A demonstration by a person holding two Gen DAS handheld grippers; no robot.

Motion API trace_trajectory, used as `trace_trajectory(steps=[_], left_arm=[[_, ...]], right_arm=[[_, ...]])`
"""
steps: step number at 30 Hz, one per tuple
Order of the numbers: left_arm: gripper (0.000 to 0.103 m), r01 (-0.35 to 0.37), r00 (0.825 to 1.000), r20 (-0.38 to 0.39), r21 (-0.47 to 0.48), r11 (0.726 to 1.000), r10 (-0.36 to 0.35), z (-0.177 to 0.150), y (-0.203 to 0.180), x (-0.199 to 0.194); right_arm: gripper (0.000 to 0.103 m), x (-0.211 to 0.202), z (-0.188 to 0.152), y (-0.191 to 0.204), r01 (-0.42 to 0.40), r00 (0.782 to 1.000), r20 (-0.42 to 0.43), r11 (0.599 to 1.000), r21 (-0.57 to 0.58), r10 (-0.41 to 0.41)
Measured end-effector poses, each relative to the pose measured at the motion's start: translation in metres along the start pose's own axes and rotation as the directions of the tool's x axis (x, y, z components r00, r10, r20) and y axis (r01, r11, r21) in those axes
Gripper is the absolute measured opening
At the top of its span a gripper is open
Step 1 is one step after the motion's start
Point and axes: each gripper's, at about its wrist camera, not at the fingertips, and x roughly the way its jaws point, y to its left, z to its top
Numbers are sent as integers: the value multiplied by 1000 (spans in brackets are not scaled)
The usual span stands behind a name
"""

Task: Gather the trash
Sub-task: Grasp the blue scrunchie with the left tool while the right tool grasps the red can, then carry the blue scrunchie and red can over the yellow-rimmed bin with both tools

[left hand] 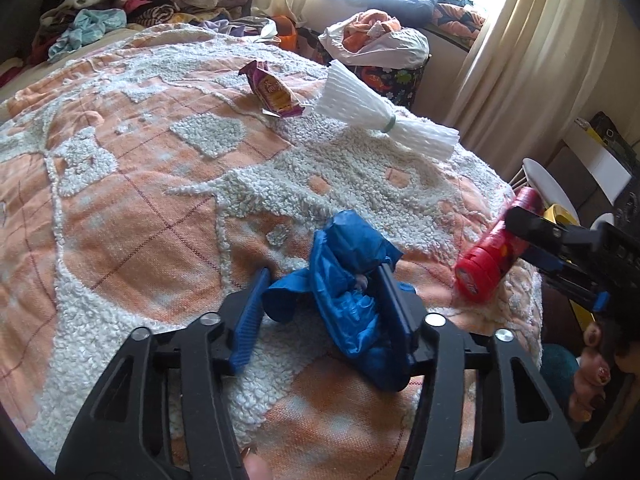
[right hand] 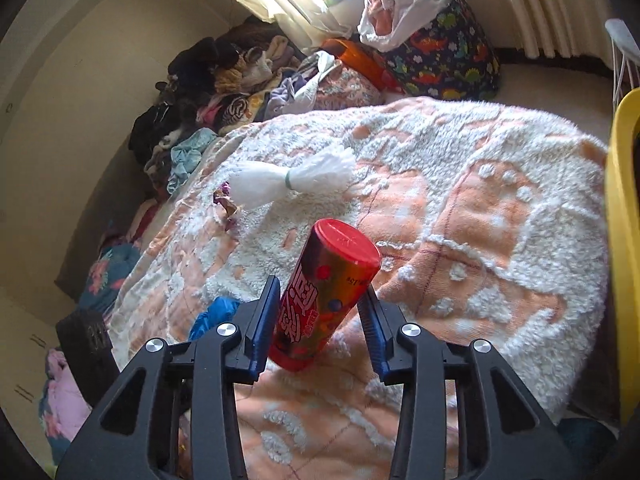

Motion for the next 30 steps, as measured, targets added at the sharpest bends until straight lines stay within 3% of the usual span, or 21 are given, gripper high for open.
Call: trace_trajectory(steps=[3,9,17,30], left_arm=[[27,-1,1000,4,-11,1000,1,1,1,-3],[17,21,1000,11,-30,999,-21,6,-1,-15],[17,66,997,46,13,998,-67,18,-28,-30],[17,151,987,41,109,983,-156,24,-90,-31]], right_arm=[[36,-15,-3,5,23,999,33,999,-36,-22],[35,-41,-9,5,51,996,73,996,-75,-46],[35,-65,-7,-9,79,991,109,996,-35,-75],[35,-111,6,-46,134,973,186,990,41,-139]])
